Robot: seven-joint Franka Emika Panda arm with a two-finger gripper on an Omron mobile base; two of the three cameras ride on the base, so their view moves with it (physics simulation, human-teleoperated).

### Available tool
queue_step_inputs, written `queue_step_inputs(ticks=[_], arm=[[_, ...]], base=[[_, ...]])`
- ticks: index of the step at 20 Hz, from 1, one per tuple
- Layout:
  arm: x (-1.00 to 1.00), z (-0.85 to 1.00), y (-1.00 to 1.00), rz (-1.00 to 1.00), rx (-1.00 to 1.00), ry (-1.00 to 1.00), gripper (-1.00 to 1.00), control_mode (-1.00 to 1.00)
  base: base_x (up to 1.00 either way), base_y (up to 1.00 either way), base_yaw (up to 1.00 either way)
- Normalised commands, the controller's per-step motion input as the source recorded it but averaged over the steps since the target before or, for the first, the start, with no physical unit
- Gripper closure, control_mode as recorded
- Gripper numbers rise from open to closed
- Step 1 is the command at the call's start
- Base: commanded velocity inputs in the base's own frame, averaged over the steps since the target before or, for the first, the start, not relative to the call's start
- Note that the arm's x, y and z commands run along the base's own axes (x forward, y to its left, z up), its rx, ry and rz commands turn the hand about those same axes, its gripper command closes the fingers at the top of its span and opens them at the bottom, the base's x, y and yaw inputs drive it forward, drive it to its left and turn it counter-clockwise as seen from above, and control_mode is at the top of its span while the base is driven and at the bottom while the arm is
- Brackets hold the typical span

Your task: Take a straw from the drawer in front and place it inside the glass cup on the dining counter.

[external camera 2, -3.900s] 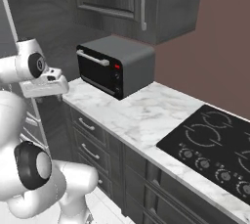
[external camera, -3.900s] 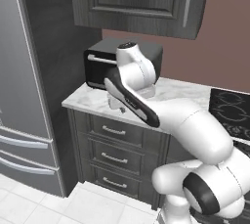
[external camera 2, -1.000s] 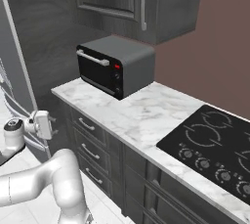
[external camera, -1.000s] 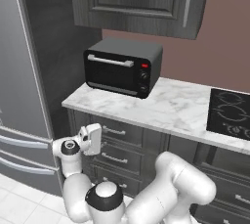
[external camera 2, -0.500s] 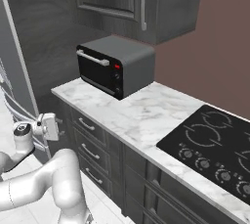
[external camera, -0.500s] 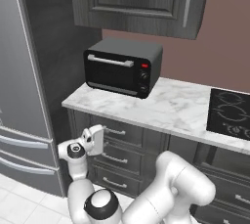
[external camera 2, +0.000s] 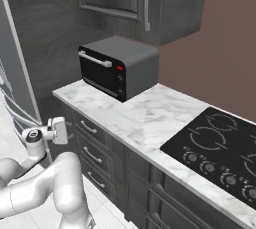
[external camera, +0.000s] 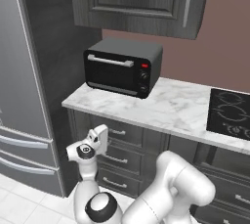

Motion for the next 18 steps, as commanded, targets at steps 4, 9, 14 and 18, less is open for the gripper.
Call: queue_step_inputs(ticks=[4, 9, 14, 18], arm=[[0.35, -0.28, -0.04, 0.07, 0.00, 0.00, -1.00, -1.00], [0.30, -0.33, 0.00, 0.03, 0.00, 0.00, -1.00, -1.00], [0.35, -0.31, 0.00, 0.01, -0.01, 0.00, -1.00, -1.00], [0.33, -0.23, 0.00, 0.01, -0.01, 0.00, -1.00, -1.00]], base=[[0.00, 0.00, 0.00], [0.00, 0.00, 0.00], [0.00, 0.00, 0.00], [0.00, 0.00, 0.00]])
